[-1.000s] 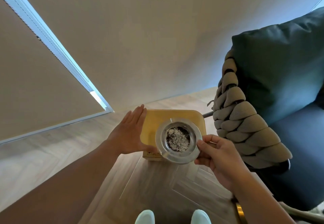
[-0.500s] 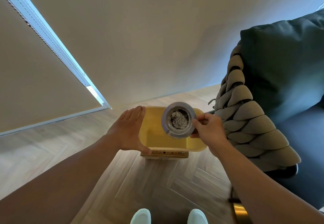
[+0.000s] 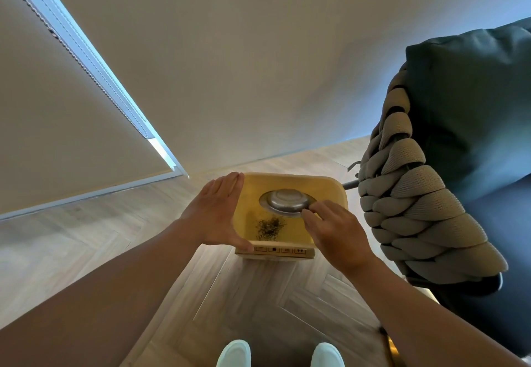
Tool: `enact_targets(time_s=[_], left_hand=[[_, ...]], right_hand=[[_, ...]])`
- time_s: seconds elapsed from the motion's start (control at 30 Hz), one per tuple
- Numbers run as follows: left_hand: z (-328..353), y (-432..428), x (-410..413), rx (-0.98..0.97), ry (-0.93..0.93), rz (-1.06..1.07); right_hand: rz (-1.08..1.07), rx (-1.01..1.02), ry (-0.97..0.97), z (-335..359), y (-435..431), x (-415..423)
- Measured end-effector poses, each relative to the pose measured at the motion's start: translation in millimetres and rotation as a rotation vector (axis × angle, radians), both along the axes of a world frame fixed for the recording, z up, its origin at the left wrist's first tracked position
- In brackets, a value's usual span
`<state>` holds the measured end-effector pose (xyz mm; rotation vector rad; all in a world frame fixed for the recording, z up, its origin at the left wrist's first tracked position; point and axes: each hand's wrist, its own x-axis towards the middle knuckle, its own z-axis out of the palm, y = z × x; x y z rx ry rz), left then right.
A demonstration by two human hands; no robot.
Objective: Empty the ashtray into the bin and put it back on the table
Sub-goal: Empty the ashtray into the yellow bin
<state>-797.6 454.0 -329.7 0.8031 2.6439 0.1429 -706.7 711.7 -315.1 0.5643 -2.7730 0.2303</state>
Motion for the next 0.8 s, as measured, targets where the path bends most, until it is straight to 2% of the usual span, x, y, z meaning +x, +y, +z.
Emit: enact_targets(time_s=[0.2,0.7,0.8], left_hand=[[2,2,0,0.000,-0.020,0.007],[2,3,2,-0.016,-0.021,0.023],[3,4,1,-0.021,-0.026,0.029]], right_hand=[[-0.050,-0.061,-0.020,6,3,2],[-0.072,-0.019,-0.170,3,0,18],[-0.130,-0.050,-0.225,2,2,17]])
